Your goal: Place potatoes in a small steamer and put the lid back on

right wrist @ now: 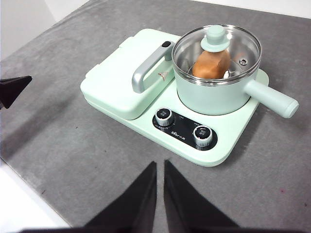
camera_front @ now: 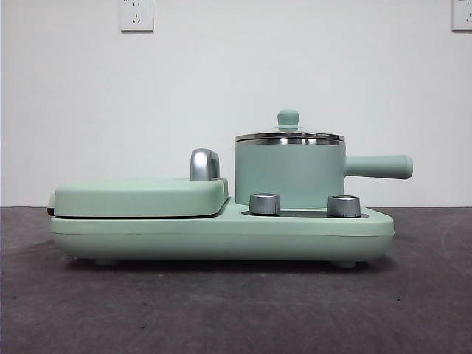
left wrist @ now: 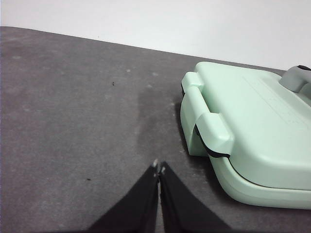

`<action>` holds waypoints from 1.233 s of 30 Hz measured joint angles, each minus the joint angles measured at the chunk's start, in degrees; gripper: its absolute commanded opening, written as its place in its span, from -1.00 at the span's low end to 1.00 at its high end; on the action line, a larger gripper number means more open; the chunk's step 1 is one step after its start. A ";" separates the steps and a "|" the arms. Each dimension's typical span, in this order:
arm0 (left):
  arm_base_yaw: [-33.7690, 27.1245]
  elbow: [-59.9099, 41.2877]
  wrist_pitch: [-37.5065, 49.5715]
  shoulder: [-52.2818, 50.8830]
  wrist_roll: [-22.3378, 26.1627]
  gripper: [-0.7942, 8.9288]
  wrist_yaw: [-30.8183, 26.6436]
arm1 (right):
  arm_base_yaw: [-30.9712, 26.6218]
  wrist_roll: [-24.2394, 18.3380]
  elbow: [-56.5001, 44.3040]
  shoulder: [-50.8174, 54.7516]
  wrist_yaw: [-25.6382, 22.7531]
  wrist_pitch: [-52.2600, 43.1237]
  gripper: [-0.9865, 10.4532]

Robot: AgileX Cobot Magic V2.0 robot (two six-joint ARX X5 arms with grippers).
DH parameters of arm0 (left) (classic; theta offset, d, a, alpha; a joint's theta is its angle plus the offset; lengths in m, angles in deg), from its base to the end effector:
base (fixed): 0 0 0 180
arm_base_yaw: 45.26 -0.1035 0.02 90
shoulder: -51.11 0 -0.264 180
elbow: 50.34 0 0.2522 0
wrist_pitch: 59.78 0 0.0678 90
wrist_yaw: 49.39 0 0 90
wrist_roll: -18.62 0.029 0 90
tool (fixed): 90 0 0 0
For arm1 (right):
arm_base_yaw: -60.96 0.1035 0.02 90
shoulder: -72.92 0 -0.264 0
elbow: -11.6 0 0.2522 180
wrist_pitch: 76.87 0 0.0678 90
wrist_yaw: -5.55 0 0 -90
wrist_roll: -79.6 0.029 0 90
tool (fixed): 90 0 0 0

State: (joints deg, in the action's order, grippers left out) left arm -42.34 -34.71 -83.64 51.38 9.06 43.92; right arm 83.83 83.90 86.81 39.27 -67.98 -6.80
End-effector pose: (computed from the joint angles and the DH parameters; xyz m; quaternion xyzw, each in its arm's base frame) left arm 0.0947 -0.0065 0.1572 -0.0832 0.0784 -0.0478 0.9923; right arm 0.0640 0.0359 0.3715 0.0205 0.2579 0.3168 0.9125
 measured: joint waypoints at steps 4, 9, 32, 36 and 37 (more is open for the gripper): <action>0.00 0.00 -0.02 0.00 0.00 -0.82 0.00 | 0.00 0.00 0.00 0.00 0.00 -0.02 -0.79; 0.00 0.00 0.00 0.00 0.00 -0.82 0.00 | 0.00 0.00 0.00 0.00 0.00 -0.02 -0.79; 0.00 0.00 0.02 0.00 0.13 -0.82 0.02 | -24.06 -0.02 -42.86 26.12 -3.78 -39.71 -0.79; 0.00 0.00 0.02 0.00 0.13 -0.82 0.00 | -24.06 -0.02 -49.99 29.11 -7.52 -40.46 -0.79; 0.00 0.00 0.02 0.00 0.13 -0.82 0.00 | -24.09 0.00 -51.17 29.55 -8.17 -40.28 -0.79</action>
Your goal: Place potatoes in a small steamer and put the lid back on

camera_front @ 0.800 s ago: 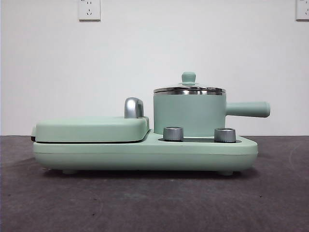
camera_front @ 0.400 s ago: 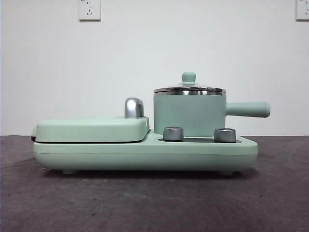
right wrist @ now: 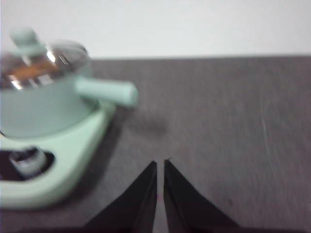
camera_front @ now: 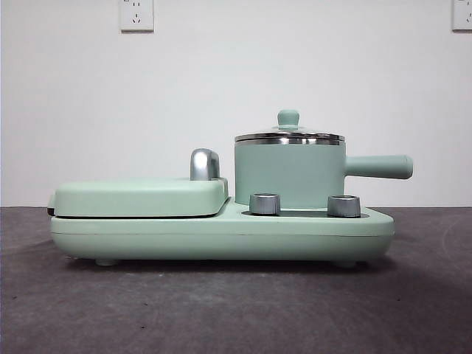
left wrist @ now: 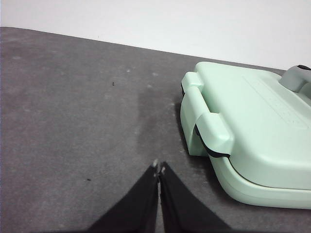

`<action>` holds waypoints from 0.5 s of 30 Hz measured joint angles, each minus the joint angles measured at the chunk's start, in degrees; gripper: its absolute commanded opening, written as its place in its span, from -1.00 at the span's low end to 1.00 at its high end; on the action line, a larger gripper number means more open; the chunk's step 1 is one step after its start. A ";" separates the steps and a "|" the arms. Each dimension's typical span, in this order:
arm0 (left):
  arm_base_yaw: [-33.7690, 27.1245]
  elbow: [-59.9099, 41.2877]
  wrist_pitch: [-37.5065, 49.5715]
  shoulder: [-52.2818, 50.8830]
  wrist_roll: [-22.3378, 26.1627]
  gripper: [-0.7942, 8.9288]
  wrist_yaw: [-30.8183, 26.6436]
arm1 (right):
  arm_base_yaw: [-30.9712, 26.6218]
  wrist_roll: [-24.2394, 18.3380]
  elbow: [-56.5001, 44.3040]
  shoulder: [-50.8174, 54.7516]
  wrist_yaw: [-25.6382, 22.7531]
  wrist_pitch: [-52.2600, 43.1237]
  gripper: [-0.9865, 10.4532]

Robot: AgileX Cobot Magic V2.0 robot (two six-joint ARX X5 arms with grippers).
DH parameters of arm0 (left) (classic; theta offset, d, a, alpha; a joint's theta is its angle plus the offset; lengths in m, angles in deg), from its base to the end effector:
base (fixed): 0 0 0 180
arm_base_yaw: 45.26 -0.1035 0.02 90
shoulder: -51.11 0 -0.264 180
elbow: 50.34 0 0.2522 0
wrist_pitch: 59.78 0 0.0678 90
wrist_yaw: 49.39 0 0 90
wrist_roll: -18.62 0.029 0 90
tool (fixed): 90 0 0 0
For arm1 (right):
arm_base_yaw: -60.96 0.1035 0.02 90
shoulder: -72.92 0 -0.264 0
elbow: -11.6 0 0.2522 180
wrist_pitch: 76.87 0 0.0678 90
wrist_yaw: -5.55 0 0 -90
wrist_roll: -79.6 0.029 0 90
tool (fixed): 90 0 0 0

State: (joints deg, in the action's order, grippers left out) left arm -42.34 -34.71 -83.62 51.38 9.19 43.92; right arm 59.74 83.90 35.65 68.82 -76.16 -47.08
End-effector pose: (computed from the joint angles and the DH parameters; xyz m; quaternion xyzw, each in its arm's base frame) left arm 0.0947 -0.0065 0.1573 -0.0821 0.0781 -0.0479 0.9924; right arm 0.0889 0.0023 0.1919 0.0444 0.0877 0.0582 0.9935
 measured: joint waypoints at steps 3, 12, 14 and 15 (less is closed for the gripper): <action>0.00 0.00 0.00 0.00 0.00 -0.82 0.00 | 0.00 -0.02 -2.97 1.25 -2.25 -0.04 -0.79; 0.11 0.00 0.00 0.00 0.00 -0.82 0.02 | 0.02 -0.02 -6.27 3.85 -6.82 -0.31 -0.79; 0.11 0.00 0.00 0.00 0.00 -0.82 0.02 | 0.02 -0.02 -6.27 3.85 -7.10 -0.35 -0.79; 0.11 0.00 0.00 0.00 0.00 -0.82 0.02 | 0.02 -0.02 -6.27 3.85 -7.34 -0.39 -0.79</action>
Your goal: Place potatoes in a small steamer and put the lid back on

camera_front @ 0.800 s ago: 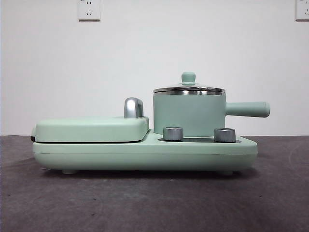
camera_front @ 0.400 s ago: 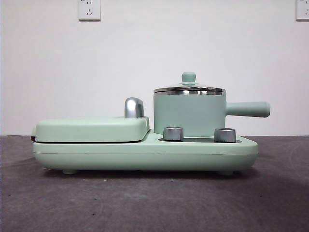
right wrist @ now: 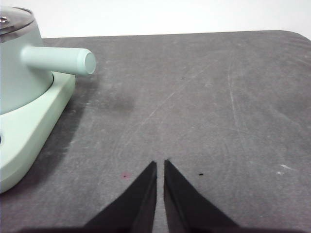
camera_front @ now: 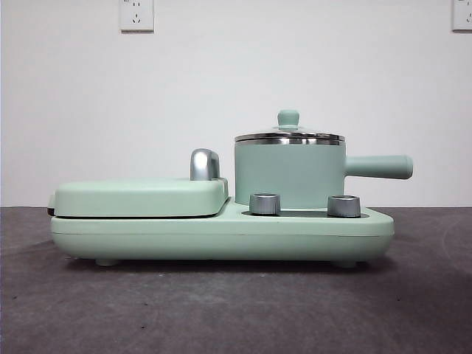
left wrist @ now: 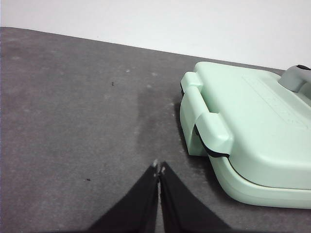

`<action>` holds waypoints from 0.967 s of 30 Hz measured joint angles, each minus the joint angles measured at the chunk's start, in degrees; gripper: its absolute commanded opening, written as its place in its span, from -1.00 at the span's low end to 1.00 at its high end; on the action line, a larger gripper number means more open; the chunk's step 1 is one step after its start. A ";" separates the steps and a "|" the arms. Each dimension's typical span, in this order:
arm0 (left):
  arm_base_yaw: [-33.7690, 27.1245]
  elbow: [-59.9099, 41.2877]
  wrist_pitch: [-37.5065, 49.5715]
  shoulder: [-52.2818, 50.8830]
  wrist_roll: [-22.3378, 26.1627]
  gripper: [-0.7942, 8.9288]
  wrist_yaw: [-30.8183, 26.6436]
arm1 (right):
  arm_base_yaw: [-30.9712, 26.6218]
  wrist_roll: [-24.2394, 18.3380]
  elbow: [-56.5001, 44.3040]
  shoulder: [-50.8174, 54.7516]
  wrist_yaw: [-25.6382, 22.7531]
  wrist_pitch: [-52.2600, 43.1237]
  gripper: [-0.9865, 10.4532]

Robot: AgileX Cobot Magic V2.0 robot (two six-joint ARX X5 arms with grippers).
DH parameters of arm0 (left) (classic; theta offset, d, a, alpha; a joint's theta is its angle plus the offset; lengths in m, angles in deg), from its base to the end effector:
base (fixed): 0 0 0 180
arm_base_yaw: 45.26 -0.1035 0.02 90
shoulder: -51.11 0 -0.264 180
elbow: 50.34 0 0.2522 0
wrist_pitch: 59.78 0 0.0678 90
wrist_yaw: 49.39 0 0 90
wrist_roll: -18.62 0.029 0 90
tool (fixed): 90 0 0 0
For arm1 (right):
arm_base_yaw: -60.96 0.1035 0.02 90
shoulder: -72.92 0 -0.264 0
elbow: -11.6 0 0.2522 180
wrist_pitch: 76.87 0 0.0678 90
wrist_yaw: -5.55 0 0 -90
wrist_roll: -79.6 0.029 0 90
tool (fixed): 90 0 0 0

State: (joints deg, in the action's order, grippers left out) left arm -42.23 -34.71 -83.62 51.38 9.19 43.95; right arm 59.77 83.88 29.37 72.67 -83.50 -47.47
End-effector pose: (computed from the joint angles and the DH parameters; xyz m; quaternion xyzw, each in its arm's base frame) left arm 0.0947 -0.0067 0.1573 -0.0820 0.0782 -0.0491 0.9923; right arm 0.0912 -0.0014 0.1606 0.0391 0.1033 -0.0059 0.9939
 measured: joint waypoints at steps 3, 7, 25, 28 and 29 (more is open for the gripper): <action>0.00 0.00 0.00 0.00 0.02 -0.82 -0.02 | -0.02 0.00 -0.37 0.00 -0.74 -0.20 -0.79; 0.00 0.00 0.00 0.00 0.00 -0.82 0.00 | 0.00 0.00 -1.77 -0.13 -0.76 -2.47 -0.79; 0.00 0.00 0.02 0.00 0.00 -0.82 0.00 | 0.00 0.00 -2.78 -0.09 -0.81 -5.44 -0.79; 0.00 0.00 0.02 0.00 0.00 -0.82 -0.02 | 0.00 0.00 -2.95 -0.09 -0.81 -5.95 -0.79; 0.00 0.00 0.02 0.00 0.00 -0.82 0.00 | 0.00 0.00 -2.99 -0.09 -0.81 -6.01 -0.79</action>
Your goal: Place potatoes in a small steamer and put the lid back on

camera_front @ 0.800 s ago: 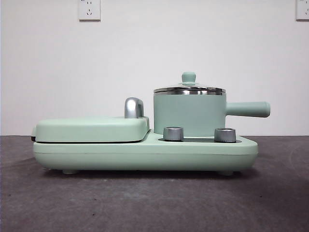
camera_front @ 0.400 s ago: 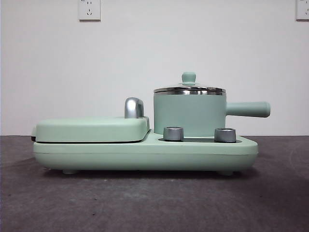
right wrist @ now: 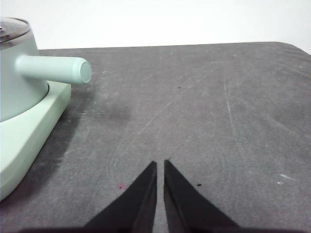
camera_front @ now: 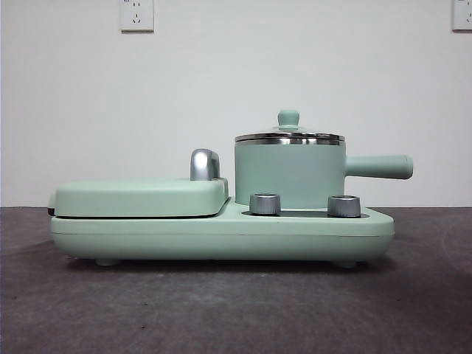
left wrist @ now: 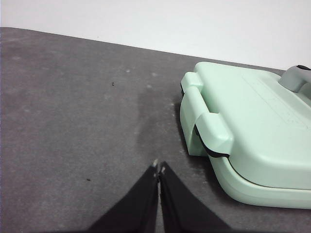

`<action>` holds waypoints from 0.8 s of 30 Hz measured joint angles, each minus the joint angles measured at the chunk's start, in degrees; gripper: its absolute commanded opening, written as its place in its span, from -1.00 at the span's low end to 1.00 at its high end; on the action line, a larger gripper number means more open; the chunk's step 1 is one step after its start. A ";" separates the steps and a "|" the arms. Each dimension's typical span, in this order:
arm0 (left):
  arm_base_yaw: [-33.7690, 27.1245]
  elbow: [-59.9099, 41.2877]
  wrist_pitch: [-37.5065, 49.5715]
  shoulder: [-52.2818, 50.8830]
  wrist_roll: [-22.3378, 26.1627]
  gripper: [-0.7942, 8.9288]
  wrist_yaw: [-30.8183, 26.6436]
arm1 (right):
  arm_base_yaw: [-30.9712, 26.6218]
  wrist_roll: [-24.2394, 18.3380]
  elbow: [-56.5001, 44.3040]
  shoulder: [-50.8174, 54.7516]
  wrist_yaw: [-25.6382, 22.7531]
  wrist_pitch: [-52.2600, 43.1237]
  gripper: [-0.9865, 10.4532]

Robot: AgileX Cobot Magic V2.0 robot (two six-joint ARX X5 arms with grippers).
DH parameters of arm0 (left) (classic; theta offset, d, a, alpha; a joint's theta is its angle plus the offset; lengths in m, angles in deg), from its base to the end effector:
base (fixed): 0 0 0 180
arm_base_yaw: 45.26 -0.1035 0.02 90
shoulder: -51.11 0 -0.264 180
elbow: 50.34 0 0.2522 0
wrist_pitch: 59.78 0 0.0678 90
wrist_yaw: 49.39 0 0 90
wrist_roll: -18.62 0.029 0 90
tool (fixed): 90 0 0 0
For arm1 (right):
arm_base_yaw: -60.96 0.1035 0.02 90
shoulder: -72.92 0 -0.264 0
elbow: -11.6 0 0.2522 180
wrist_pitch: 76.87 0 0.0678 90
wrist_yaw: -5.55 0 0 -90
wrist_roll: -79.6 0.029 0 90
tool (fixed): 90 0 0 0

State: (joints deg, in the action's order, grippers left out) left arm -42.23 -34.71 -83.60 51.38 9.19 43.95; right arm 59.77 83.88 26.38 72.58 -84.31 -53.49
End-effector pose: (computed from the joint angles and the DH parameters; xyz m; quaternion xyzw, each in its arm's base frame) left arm 0.0947 -0.0067 0.1573 -0.0820 0.0781 -0.0492 0.9923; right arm 0.0958 -0.0019 0.1529 0.0381 0.0775 -0.0120 0.9962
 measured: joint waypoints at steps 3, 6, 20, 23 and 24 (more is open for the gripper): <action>0.00 0.00 0.00 0.00 0.00 -0.82 0.00 | 0.00 0.00 0.00 0.00 0.00 0.00 -0.79; 0.00 0.00 0.00 0.00 0.02 -0.82 -0.02 | 0.00 0.00 0.00 0.00 0.00 0.00 -0.79; 0.00 0.00 0.00 0.00 0.02 -0.82 0.00 | 0.57 0.00 0.00 0.00 0.00 -0.02 -0.79; 0.00 0.00 0.00 0.00 0.02 -0.82 -0.02 | 0.57 0.00 0.00 0.00 0.00 -0.02 -0.79; 0.00 0.00 0.00 0.00 0.00 -0.82 0.00 | 0.57 0.00 0.00 0.00 0.00 -0.02 -0.79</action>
State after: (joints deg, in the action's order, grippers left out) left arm -42.23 -34.71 -83.60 51.38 9.19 43.95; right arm 60.33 83.88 26.38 72.58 -84.31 -53.51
